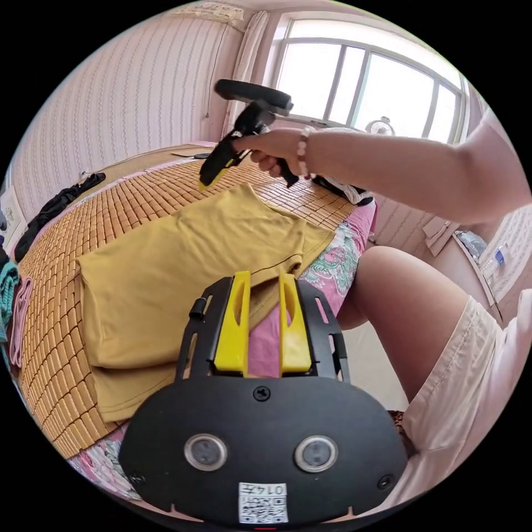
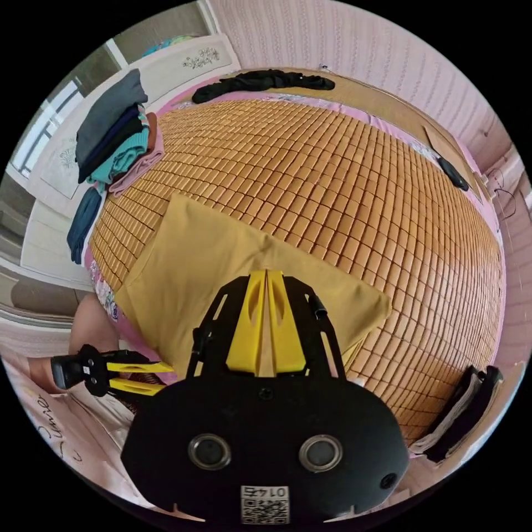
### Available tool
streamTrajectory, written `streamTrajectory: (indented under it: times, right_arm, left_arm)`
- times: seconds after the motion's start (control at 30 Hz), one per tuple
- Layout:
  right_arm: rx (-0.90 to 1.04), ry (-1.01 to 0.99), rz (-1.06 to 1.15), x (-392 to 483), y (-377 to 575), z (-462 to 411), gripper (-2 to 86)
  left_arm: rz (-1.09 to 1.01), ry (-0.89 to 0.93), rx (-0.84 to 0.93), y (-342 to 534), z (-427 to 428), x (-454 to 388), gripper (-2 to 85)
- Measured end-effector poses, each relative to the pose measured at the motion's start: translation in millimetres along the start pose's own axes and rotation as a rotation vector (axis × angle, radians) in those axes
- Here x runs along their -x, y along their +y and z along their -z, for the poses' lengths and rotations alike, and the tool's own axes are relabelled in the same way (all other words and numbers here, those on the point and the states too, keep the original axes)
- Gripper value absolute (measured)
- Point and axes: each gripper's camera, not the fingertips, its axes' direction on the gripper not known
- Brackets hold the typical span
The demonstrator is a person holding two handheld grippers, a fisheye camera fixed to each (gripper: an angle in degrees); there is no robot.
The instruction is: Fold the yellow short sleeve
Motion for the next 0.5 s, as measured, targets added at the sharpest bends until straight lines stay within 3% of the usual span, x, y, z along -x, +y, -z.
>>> streamTrajectory:
  times: [0.1, 0.23, 0.37, 0.5]
  right_arm:
    - [-0.047, 0.031, -0.167, -39.8, 80.6, 30.4, 3.8]
    - [0.027, -0.012, -0.394, -85.1, 169.5, 39.6, 8.0]
    - [0.087, -0.124, -0.442, -107.7, 199.5, 30.7, 7.2]
    - [0.003, -0.211, -0.447, -125.1, 207.7, 45.5, 2.7]
  left_arm:
    - [-0.03, 0.042, -0.01, -4.7, -12.9, -6.7, 11.4]
    - [-0.102, 0.102, 0.022, -22.3, -38.7, -20.5, 12.5]
    - [-0.173, 0.129, 0.049, -42.0, -68.9, -42.2, 13.7]
    - [-0.22, 0.129, 0.127, -56.2, -108.0, -63.4, 15.9]
